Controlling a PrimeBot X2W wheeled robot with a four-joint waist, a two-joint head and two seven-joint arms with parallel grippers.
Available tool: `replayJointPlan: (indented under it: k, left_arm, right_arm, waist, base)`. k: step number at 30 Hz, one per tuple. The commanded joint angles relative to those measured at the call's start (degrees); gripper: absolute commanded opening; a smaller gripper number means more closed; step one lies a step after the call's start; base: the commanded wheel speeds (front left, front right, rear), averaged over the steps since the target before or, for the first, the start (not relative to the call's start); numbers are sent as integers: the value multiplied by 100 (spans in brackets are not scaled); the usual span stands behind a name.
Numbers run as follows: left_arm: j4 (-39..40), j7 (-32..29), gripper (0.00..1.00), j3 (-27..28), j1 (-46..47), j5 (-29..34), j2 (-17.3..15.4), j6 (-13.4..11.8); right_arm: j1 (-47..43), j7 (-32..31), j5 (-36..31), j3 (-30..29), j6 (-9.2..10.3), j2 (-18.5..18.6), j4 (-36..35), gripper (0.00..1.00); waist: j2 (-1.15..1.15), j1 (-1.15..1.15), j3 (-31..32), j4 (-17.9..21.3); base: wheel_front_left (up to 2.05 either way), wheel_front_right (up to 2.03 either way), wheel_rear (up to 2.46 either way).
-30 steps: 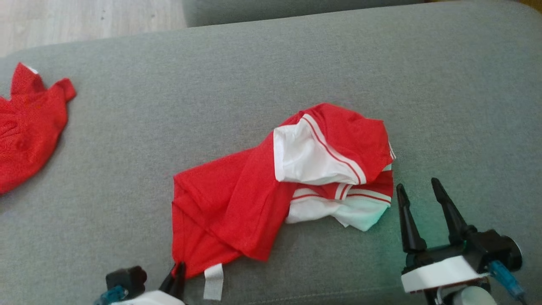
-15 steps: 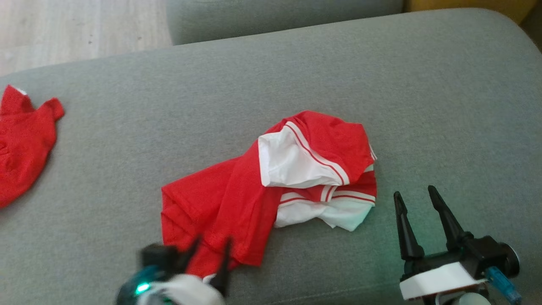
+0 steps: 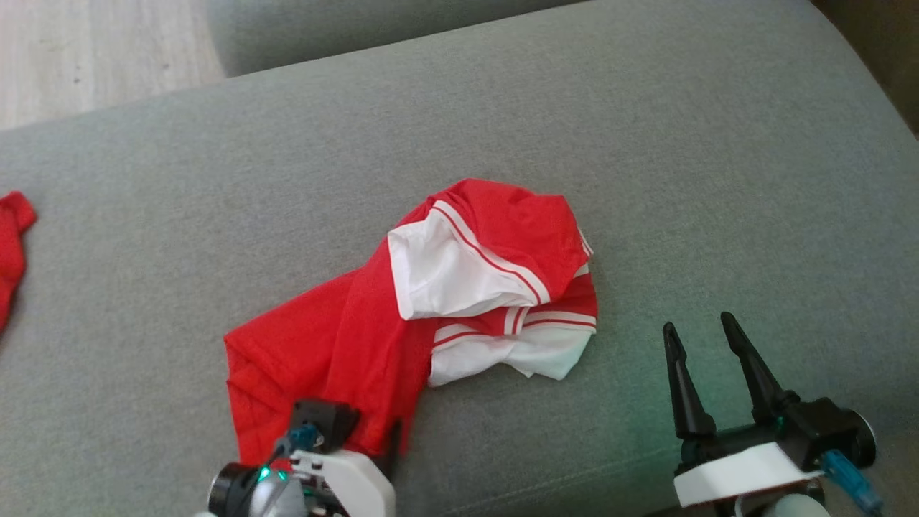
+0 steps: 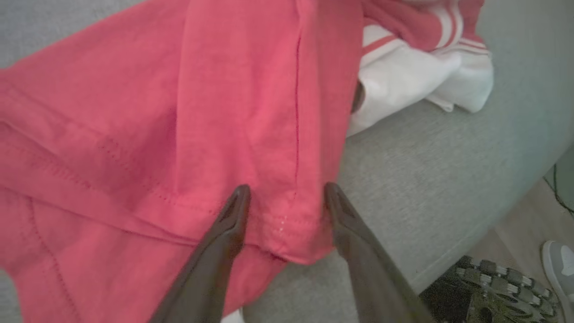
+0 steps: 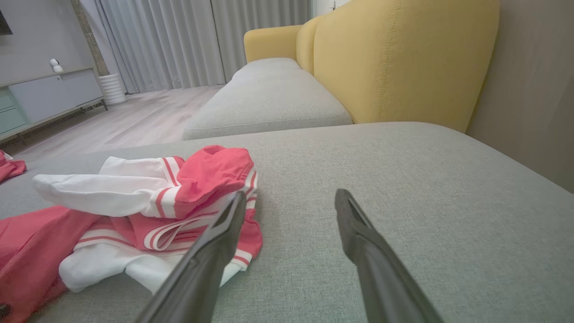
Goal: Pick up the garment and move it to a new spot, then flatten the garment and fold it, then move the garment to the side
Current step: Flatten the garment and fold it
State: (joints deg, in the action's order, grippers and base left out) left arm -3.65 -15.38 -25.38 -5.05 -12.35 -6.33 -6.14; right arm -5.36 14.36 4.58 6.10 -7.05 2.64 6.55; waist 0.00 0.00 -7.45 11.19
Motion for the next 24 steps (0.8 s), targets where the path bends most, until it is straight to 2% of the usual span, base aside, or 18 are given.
replayJointPlan:
  k: [1, 6, 11, 14, 18, 24]
  left_arm:
    - [52, 16, 0, 157, 344, 62, -60, -35]
    - [-34, 23, 0, 219, 488, 52, -113, -42]
    - [764, -185, 0, 544, 761, -472, -139, 140]
    - [1304, -825, 0, 1069, 1312, -907, -564, 323]
    - [965, -1490, 0, 1588, 1933, -1174, -1168, 472]
    - [1015, -2113, 0, 1870, 1905, -1970, -1489, 867]
  right_arm:
    - [200, 63, 29, 116, -44, 24, -176, 100]
    - [228, 63, 64, 125, -44, 24, -178, 100]
    - [250, 63, 93, 66, -44, 24, -200, 100]
    - [270, 63, 112, 54, -44, 24, -208, 100]
    - [394, 63, 146, 208, -44, 24, -163, 100]
    - [378, 63, 236, 144, -44, 24, -127, 100]
  waist:
    - [0, 0, -40, 63]
    - [0, 0, -70, 119]
    - [0, 0, -130, 125]
    - [0, 0, -186, 106]
    - [0, 0, -246, 257]
    - [0, 0, -203, 608]
  base:
    - [0, 0, 0]
    - [0, 0, 0]
    - [0, 0, 0]
    - [0, 0, 0]
    - [0, 0, 0]
    - [0, 0, 0]
